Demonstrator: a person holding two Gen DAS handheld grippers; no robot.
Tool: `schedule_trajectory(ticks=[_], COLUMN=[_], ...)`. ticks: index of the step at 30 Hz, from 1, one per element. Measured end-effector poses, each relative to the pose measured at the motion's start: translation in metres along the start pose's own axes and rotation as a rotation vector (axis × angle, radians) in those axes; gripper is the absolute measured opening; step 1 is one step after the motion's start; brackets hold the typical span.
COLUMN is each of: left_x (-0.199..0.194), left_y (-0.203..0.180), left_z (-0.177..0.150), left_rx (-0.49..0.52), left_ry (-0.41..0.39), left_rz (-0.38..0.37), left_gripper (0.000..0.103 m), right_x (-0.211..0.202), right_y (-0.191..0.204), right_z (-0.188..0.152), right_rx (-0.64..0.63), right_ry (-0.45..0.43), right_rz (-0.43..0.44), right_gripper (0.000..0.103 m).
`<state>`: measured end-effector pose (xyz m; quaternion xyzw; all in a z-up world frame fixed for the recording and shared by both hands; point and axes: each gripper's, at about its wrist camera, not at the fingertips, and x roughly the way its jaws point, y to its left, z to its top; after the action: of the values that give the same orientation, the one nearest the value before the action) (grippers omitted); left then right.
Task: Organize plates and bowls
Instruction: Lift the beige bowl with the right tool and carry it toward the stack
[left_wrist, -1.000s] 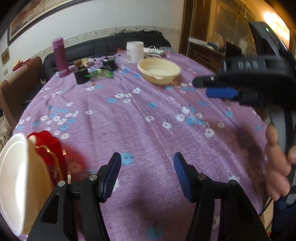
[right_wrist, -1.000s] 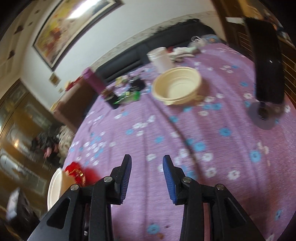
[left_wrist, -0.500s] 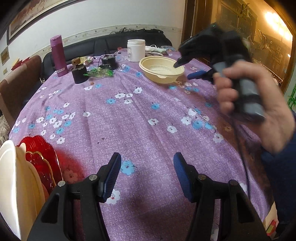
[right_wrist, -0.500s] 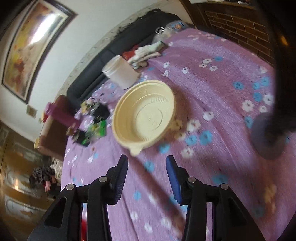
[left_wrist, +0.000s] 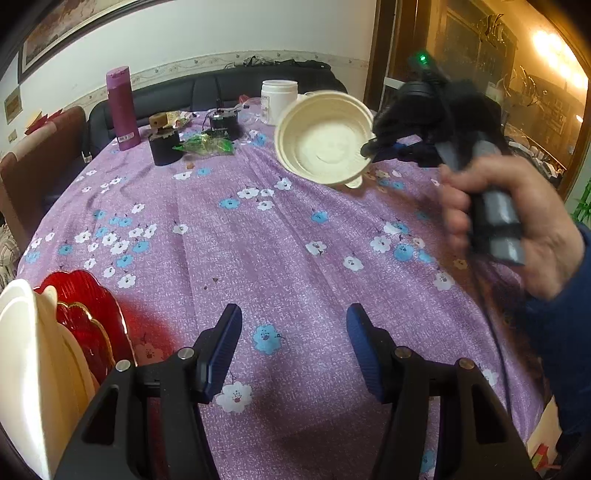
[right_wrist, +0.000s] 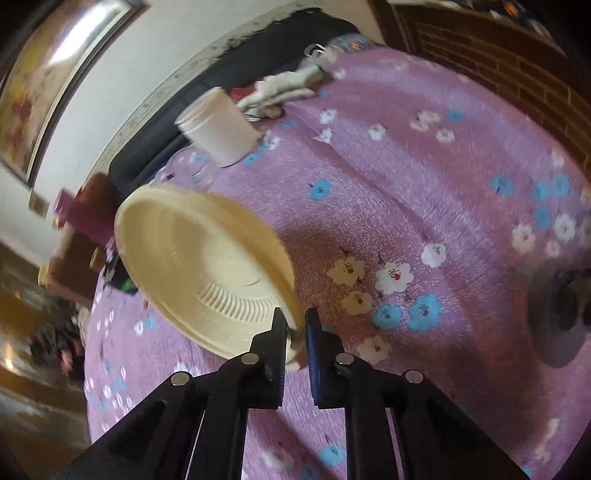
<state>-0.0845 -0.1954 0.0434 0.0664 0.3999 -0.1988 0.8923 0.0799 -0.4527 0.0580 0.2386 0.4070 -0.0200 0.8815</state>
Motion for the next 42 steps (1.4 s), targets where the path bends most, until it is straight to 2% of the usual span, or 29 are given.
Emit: schedule_trajectory(ticks=[6,10,14,18,19,21,22,23,25,28,32,35,36,37,40,42], left_x=[-0.018,-0.042,-0.054,-0.052,-0.049,-0.043,-0.041,-0.039,-0.032,-0.021,-0.01,0.0,0.002,0.007,0.028,0.044], left_y=[0.0,0.005,0.014,0.021,0.022,0.022,0.022,0.021,0.02,0.016,0.011,0.006,0.004,0.003,0.0,-0.001], left_z=[0.0,-0.003,-0.001,0.002,0.004,0.006,0.007,0.008,0.012,0.018,0.029,0.043,0.046,0.051,0.063,0.068], left_rx=[-0.006,-0.007,-0.029,-0.058,-0.064,-0.072,-0.074,-0.079,-0.085,-0.09,-0.107,-0.118,-0.121,-0.128,-0.138,-0.144], left_ry=[-0.03,-0.067,-0.086,-0.082,-0.073,-0.06,-0.053,-0.046,-0.029,-0.008,0.014,0.008,0.008,0.008,0.025,0.049], left_rz=[0.006,0.012,0.029,0.038,0.037,0.022,0.017,0.011,-0.022,-0.041,-0.086,-0.106,-0.102,-0.1,-0.083,-0.098], left_gripper=[0.058,0.058,0.059,0.059,0.059,0.059,0.059,0.059,0.059,0.059,0.059,0.059,0.059,0.059,0.059,0.059], right_x=[-0.06,-0.103,-0.123,-0.123,-0.122,-0.119,-0.117,-0.114,-0.113,-0.118,-0.134,-0.144,-0.145,-0.143,-0.136,-0.127], right_y=[0.019,0.03,0.034,0.032,0.034,0.035,0.035,0.032,0.024,0.005,-0.009,-0.019,-0.024,-0.027,-0.037,-0.044], right_z=[-0.03,-0.062,-0.097,-0.104,-0.104,-0.105,-0.105,-0.104,-0.101,-0.094,-0.096,-0.103,-0.106,-0.105,-0.11,-0.111], right_rx=[-0.217,-0.352,-0.432,-0.418,-0.422,-0.454,-0.467,-0.473,-0.439,-0.351,-0.312,-0.263,-0.239,-0.22,-0.184,-0.154], right_ry=[-0.024,0.007,0.115,0.168,0.157,0.117,0.084,0.03,0.004,0.001,-0.04,-0.048,-0.051,-0.053,-0.046,-0.028], right_rz=[0.036,0.109,0.259,0.375,0.36,0.266,0.196,0.072,0.013,0.04,0.047,0.077,0.082,0.089,0.098,0.094], right_gripper=[0.009,0.008,0.008,0.009,0.009,0.009,0.01,0.01,0.01,0.01,0.015,0.033,0.047,0.054,0.054,0.054])
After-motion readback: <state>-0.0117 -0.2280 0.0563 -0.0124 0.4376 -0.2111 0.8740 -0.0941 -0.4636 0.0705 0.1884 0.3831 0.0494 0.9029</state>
